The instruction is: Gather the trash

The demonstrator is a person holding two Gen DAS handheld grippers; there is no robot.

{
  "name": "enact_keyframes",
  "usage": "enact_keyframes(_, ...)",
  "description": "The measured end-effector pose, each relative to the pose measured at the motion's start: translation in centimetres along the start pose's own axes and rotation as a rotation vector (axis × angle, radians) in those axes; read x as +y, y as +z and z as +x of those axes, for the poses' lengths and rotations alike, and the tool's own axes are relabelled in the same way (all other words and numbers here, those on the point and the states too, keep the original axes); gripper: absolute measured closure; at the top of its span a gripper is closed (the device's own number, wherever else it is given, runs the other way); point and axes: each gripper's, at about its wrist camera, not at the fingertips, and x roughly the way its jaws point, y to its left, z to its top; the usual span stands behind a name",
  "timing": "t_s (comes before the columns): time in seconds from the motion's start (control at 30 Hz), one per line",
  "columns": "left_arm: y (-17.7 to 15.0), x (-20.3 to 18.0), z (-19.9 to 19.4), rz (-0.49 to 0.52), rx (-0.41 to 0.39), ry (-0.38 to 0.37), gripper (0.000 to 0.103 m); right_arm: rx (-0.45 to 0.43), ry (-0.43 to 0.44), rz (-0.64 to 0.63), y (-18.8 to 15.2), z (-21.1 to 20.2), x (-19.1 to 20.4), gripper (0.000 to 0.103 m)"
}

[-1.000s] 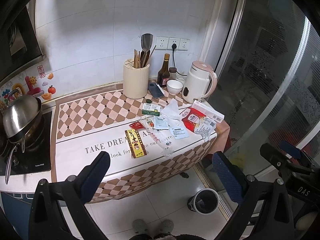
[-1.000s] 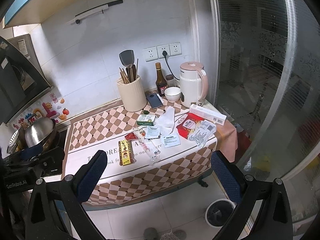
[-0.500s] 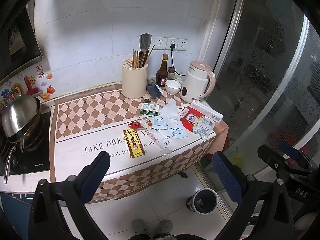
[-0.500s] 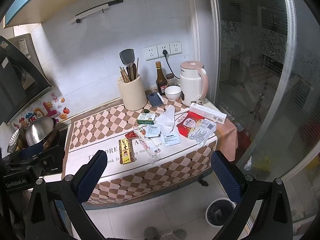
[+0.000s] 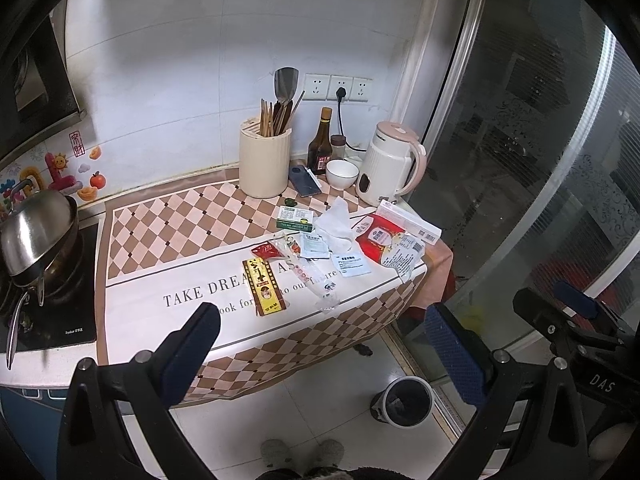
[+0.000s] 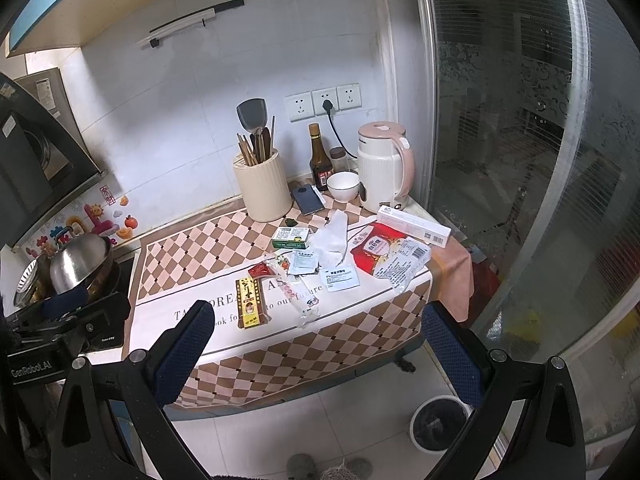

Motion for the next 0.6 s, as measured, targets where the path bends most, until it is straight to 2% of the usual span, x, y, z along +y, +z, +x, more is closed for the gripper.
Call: enact_keyframes(0.6,-0.10,-0.18,0.00,0.005,-0.001,0.007,0.000,0.002,-0.018,0.017,0.26,0.58,-0.74,0.000)
